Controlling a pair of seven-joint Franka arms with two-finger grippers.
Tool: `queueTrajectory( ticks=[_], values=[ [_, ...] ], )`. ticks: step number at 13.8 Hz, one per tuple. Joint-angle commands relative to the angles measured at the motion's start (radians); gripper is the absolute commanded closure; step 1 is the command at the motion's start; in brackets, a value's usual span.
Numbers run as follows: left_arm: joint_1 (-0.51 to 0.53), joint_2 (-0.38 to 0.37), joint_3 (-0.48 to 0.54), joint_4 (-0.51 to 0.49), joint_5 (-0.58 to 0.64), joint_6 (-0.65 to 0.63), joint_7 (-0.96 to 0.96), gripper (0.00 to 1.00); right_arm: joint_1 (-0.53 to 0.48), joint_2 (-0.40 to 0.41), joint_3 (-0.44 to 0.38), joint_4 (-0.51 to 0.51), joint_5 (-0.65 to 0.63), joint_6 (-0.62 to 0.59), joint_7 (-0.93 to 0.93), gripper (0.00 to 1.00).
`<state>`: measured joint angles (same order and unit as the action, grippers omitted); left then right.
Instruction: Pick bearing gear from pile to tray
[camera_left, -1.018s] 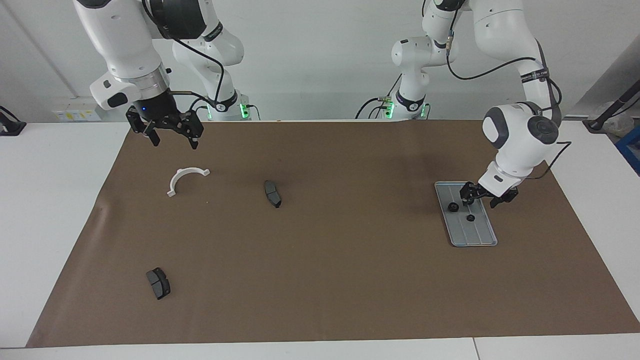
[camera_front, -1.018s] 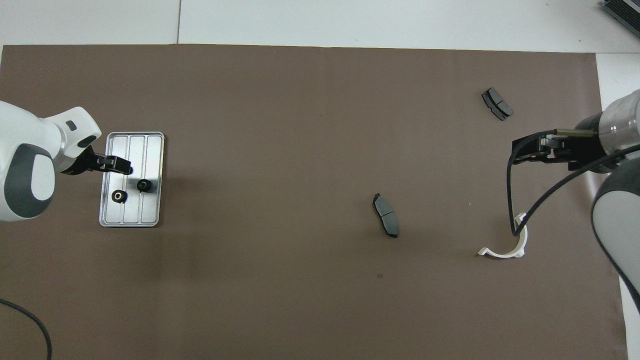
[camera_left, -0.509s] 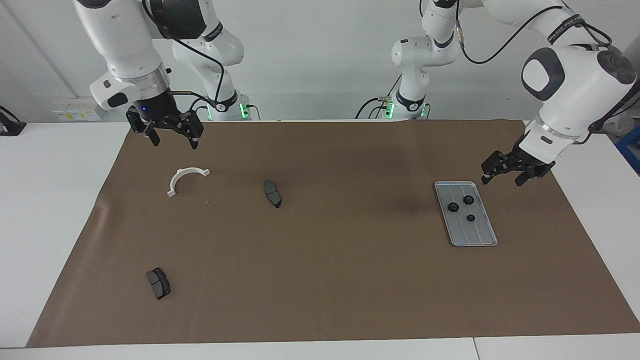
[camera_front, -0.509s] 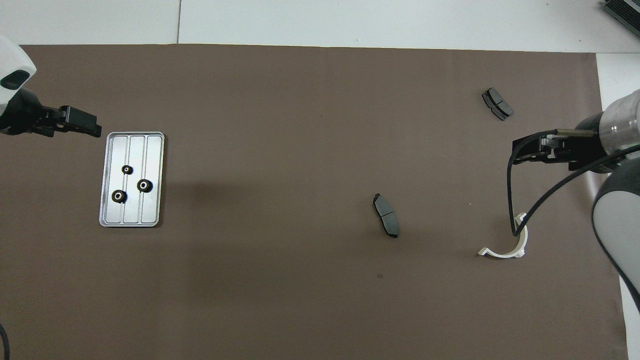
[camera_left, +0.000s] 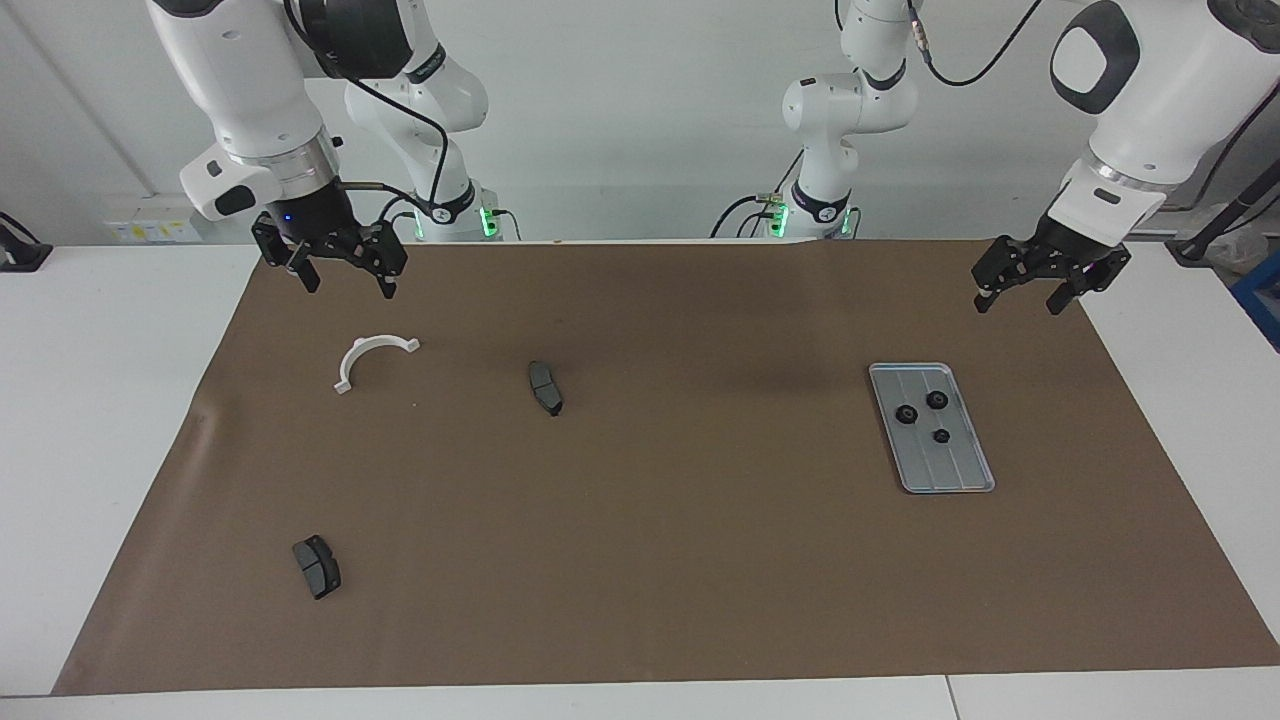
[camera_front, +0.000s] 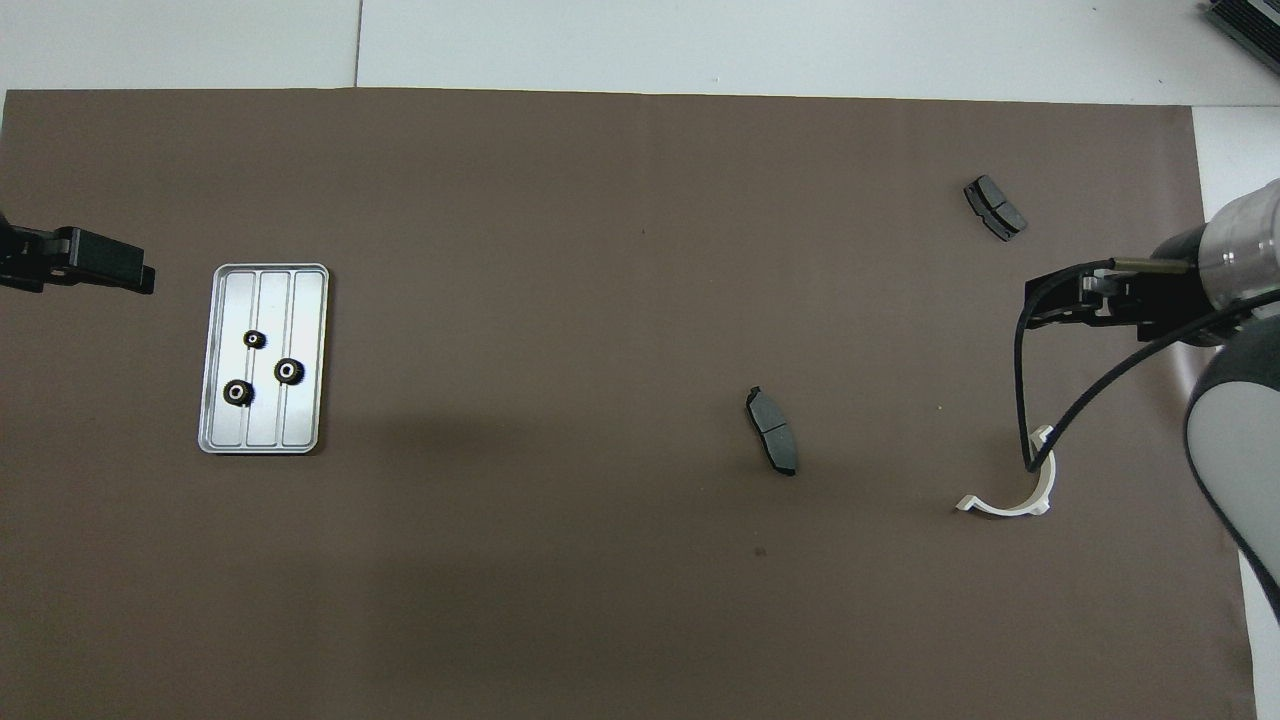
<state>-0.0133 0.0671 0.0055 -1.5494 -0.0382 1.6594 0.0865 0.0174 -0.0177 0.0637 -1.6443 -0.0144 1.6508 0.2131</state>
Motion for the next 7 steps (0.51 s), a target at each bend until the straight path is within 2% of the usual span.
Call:
queueTrajectory(
  ticks=[1,7],
  values=[
    [-0.017,-0.009,0.005,-0.011,0.026,-0.007,-0.021,0.00,-0.013,-0.010,0.007,-0.008,0.011,0.000,-0.015,0.00],
    [-0.005,-0.018,0.008,-0.015,0.030,0.003,-0.017,0.00,-0.013,-0.010,0.007,-0.008,0.011,0.000,-0.015,0.00]
  ],
)
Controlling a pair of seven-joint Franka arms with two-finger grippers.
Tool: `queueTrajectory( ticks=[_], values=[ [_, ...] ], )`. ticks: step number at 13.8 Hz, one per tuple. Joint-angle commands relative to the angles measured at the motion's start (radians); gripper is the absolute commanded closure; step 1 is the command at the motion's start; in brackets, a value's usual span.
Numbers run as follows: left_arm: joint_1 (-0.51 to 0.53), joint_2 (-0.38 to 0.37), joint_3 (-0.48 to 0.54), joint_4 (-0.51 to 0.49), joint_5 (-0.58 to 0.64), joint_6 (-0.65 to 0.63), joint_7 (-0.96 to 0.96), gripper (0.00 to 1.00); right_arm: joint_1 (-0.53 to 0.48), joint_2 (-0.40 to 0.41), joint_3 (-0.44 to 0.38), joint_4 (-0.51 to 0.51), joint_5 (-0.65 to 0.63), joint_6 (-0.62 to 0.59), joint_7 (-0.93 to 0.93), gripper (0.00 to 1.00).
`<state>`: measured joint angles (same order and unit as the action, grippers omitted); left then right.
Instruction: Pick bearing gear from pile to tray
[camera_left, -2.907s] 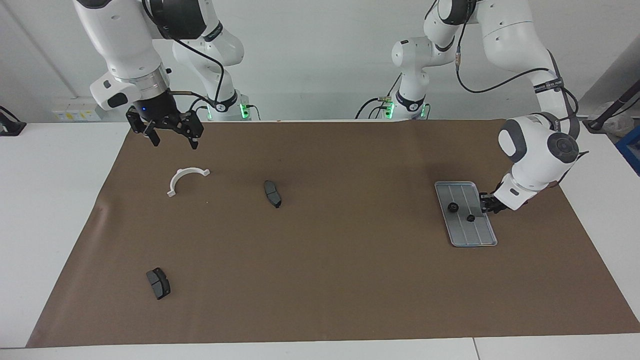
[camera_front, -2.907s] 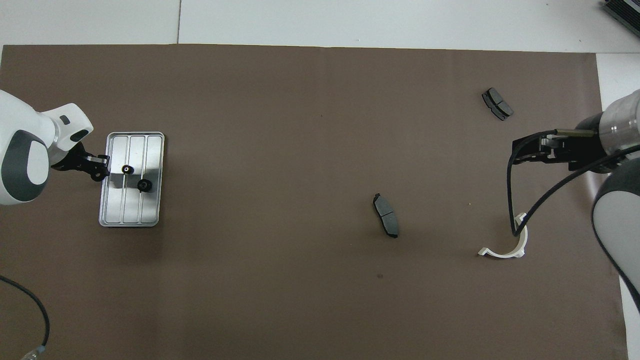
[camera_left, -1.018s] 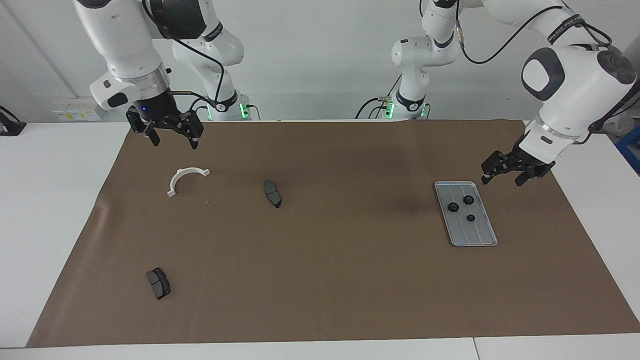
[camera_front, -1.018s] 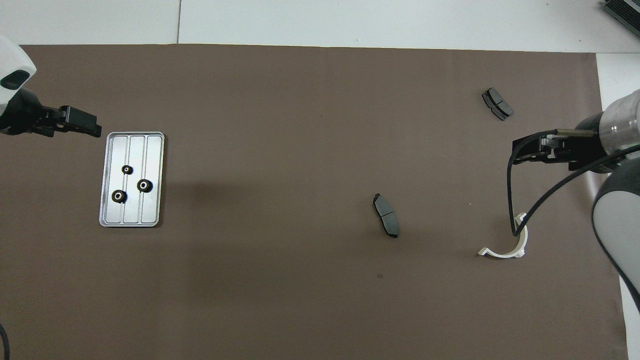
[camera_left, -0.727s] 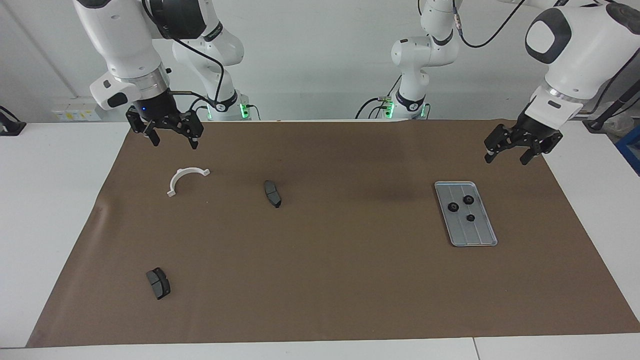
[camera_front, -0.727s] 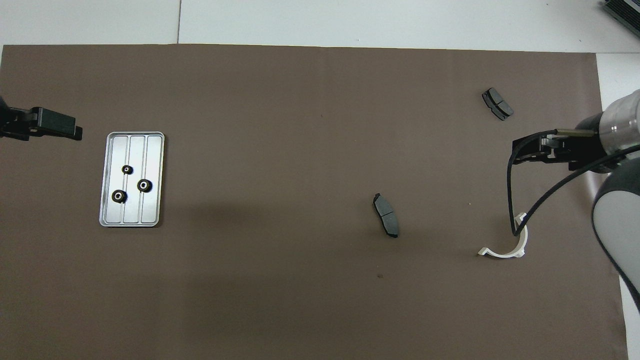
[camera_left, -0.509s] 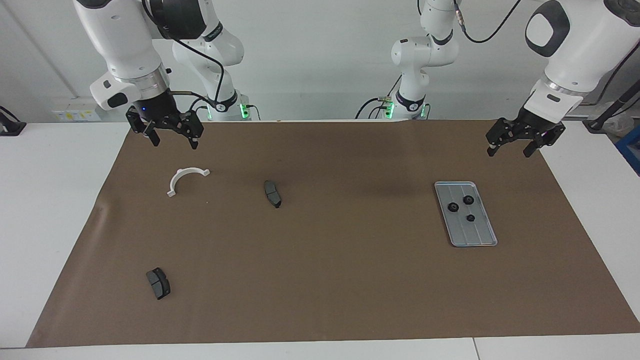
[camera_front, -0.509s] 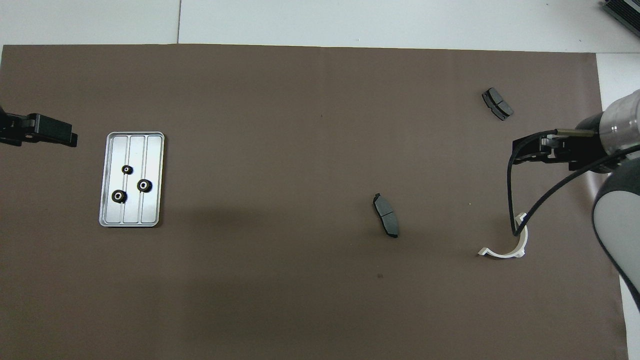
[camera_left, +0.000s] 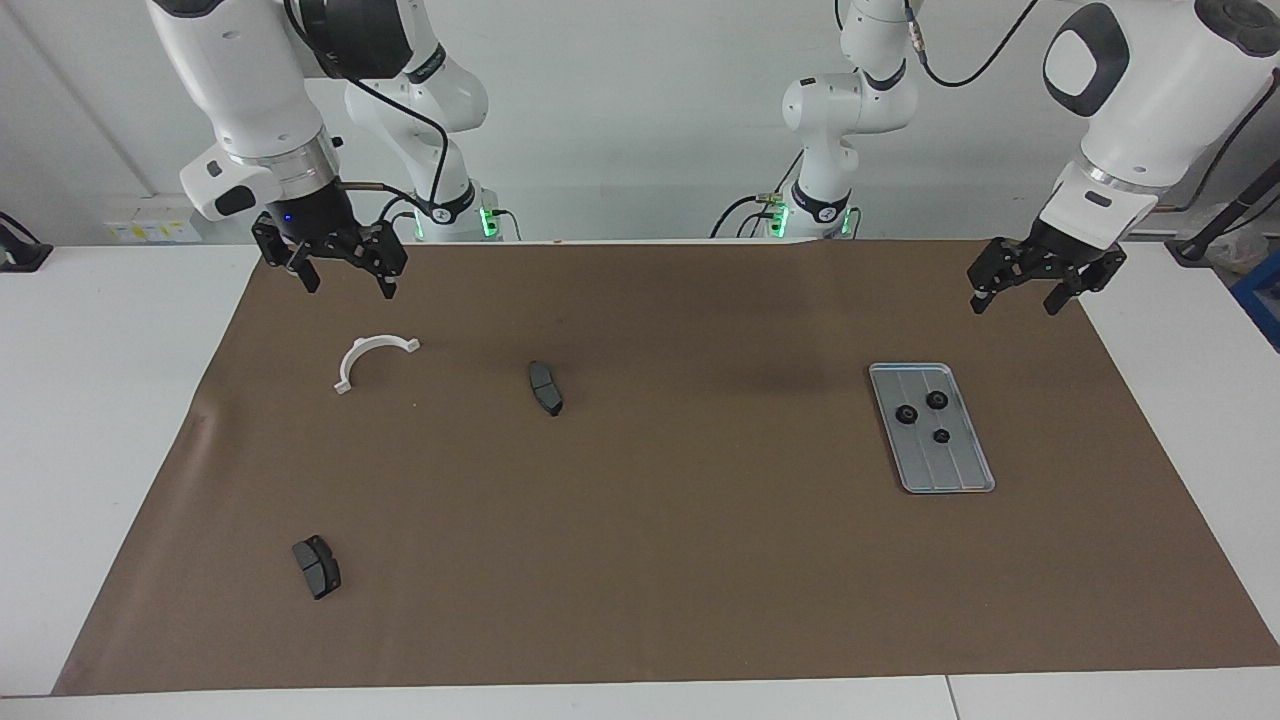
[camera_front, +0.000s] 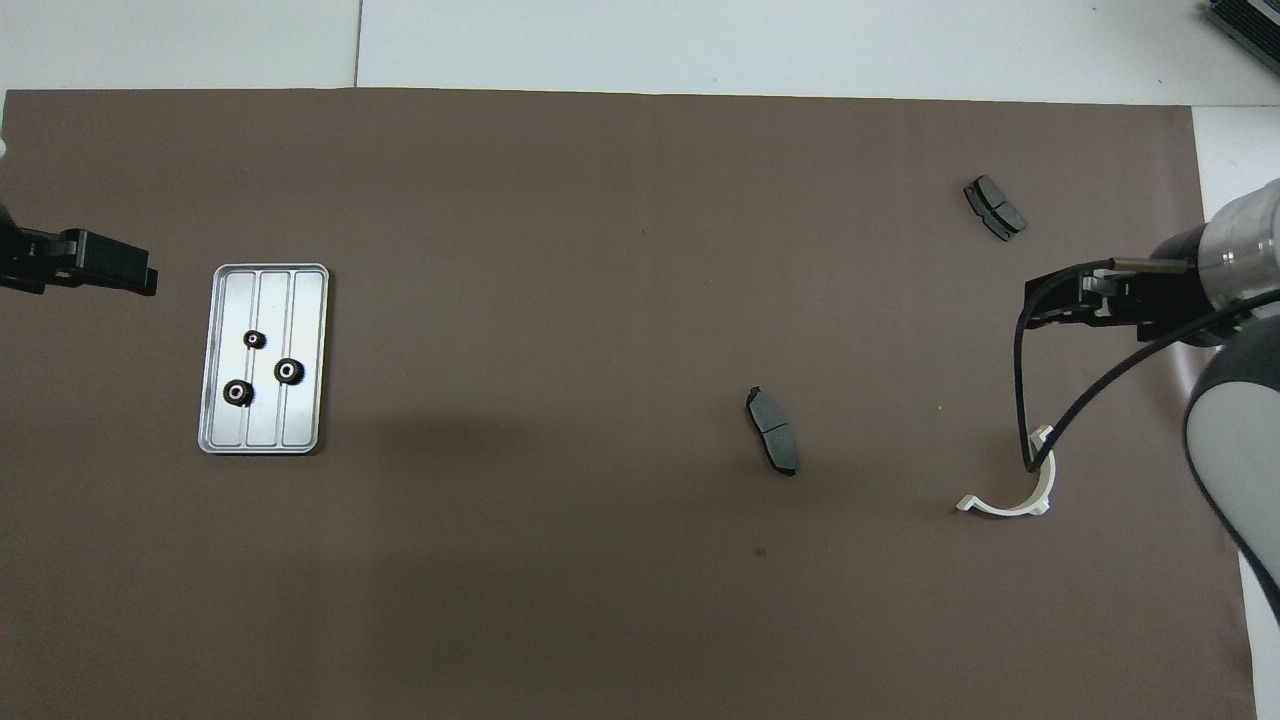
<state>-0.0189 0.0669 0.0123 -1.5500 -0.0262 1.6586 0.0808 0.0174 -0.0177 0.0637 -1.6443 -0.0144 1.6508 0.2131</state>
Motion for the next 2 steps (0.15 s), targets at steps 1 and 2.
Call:
queueTrajectory(
  ticks=[1,2],
  values=[
    [0.002,-0.019,0.006,-0.022,0.019,0.004,-0.013,0.00,-0.013,-0.010,0.007,-0.008,0.011,0.000,-0.015,0.00],
    [0.004,-0.025,0.008,-0.025,0.019,0.003,-0.012,0.00,-0.013,-0.010,0.007,-0.008,0.011,0.000,-0.015,0.00]
  ],
)
